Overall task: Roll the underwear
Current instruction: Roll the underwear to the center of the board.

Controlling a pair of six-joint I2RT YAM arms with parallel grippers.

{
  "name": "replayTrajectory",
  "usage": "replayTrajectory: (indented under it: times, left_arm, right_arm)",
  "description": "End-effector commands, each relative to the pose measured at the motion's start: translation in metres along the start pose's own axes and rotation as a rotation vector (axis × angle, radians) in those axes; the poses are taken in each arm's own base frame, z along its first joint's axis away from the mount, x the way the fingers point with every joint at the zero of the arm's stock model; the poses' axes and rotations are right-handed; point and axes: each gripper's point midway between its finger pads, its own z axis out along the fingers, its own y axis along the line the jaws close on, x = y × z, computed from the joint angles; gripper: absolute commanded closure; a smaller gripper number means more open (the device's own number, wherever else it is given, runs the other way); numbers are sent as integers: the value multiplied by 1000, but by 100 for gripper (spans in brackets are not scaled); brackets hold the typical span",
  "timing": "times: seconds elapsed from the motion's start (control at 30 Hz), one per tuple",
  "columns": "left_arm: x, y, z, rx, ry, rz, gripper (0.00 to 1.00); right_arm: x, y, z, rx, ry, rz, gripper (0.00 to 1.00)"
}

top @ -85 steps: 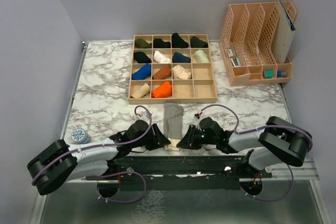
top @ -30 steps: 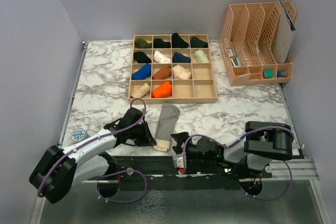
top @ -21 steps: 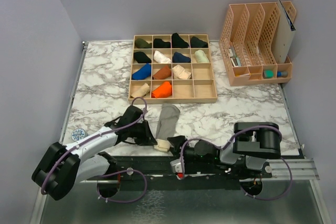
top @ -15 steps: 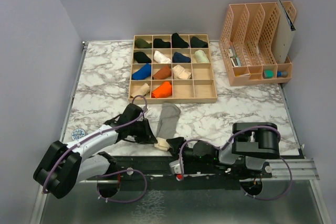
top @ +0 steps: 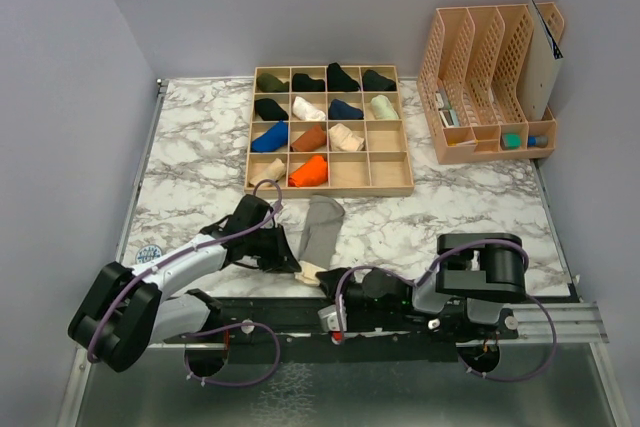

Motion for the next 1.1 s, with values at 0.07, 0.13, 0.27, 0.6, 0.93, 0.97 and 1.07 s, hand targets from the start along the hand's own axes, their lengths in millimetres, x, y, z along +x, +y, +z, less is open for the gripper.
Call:
replayTrajectory:
  times: [0.07,0.13,0.27,0.6,0.93,0.97,1.07]
  left_arm:
    - [-5,-5,-1,13,-3,16,100]
    - [-7,-3,-1,-1,-11,15,100]
    - [-8,-1,-1,-10,-22,14,100]
    - [-20,9,-9,-55,-157,-14,46]
    - [-26,0,-23,21,-282,-3,28]
    - [-27,-1,-24,32,-293,-4,28]
    - [-26,-5,-25,67,-303,-4,27]
  right_arm:
    - [10,33,0,-135,42,19,77]
    - [11,32,-1,-134,51,27,80]
    - [7,27,0,-122,48,60,91]
    - [-30,19,-7,-149,-58,498,100]
    - [-38,13,-19,-55,-149,959,99]
    - [-35,10,-19,-37,-151,1006,100]
    - [-34,3,-21,-4,-174,1134,99]
